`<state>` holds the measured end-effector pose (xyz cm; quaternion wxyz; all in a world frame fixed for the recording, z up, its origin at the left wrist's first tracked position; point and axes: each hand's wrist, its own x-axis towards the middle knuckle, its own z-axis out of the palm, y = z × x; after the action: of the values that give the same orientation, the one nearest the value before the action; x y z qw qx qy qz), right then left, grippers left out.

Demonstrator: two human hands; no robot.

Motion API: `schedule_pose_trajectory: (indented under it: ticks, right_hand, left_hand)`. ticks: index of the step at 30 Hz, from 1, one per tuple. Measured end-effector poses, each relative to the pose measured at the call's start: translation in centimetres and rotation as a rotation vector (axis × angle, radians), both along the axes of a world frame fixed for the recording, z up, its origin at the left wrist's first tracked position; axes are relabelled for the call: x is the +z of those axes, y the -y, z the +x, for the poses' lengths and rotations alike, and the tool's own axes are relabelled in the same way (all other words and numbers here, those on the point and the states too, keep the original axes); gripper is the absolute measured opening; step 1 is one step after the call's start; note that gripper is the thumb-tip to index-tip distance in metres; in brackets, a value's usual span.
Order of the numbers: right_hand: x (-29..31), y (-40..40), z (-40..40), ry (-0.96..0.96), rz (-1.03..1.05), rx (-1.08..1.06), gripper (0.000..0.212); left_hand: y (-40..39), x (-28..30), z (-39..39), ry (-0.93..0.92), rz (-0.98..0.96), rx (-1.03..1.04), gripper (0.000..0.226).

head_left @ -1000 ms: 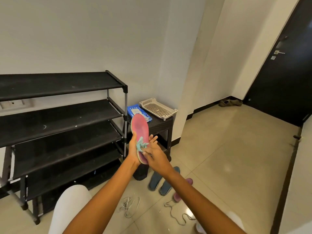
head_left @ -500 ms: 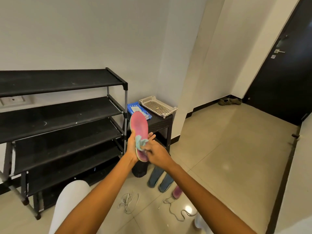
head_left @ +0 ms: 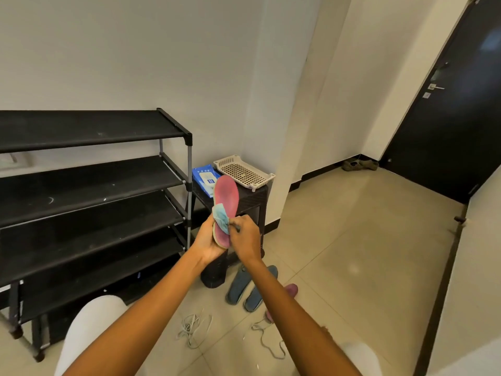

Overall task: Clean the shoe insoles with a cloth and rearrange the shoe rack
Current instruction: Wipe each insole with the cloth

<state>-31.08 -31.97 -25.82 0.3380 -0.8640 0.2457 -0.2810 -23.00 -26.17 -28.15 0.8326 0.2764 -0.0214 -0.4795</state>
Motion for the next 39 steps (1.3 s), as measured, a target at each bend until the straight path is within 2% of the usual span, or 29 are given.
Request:
schedule_pose_trajectory:
  ticks: [1, 3, 7, 9, 11, 13, 15, 17, 20, 24, 29, 33, 36, 39]
  right_hand:
    - [-0.2, -0.5, 0.0, -0.022, -0.053, 0.052, 0.022]
    - [-0.7, -1.5, -0.4, -0.024, -0.138, 0.163, 0.02]
    - [-0.9, -1.8, -2.3, -0.062, -0.108, 0.372, 0.015]
    - [-0.5, -0.4, -2.4, 0.019, -0.006, 0.316, 0.013]
    - [0.3, 1.4, -1.8, 0.158, 0.083, 0.102, 0.017]
    - [0.8, 2.5, -0.9, 0.119, 0.07, 0.023, 0.023]
    - [0.2, 2.7, 0.2, -0.058, -0.01, 0.118, 0.026]
    - [-0.7, 2.0, 0.7, -0.148, -0.122, 0.185, 0.027]
    - [-1.8, 0.4, -0.3, -0.123, -0.174, 0.225, 0.032]
    - [-2.1, 0.9, -2.0, -0.22, -0.112, 0.367, 0.02]
    - [-1.5, 3.8, -0.2, -0.099, 0.059, 0.071, 0.024]
    - [-4.1, 3.2, 1.2, -0.266, -0.167, 0.162, 0.034]
    - [-5.4, 1.8, 1.0, -0.236, -0.186, 0.177, 0.031]
    - [-5.8, 2.0, 0.2, -0.237, -0.117, 0.252, 0.017]
  left_hand:
    - [-0.4, -0.2, 0.3, -0.019, -0.015, 0.017, 0.033]
    - [-0.9, -0.1, 0.7, -0.046, 0.016, 0.037, 0.043]
    - [-1.3, -0.4, 1.0, -0.026, 0.133, 0.034, 0.06]
    - [-1.4, -0.5, 0.8, -0.026, 0.08, 0.024, 0.053]
    - [-1.1, -0.8, 0.5, -0.03, -0.004, 0.042, 0.042]
    - [-0.5, -1.1, 0.1, -0.037, -0.019, 0.043, 0.037]
    - [0.2, -1.0, -0.4, -0.043, -0.006, 0.047, 0.038]
    - [1.1, -1.3, -0.1, -0.053, -0.012, 0.062, 0.041]
    - [1.4, -2.1, 0.8, -0.057, 0.018, 0.061, 0.05]
    - [1.2, -3.9, 1.4, -0.065, 0.063, 0.058, 0.058]
    - [2.0, -4.8, 0.6, -0.087, 0.02, 0.045, 0.04]
    - [2.9, -5.1, 0.8, -0.1, 0.038, 0.069, 0.041]
    - [3.2, -6.0, 2.0, -0.116, 0.073, 0.057, 0.048]
    - [3.5, -7.6, 2.8, -0.131, 0.108, 0.057, 0.057]
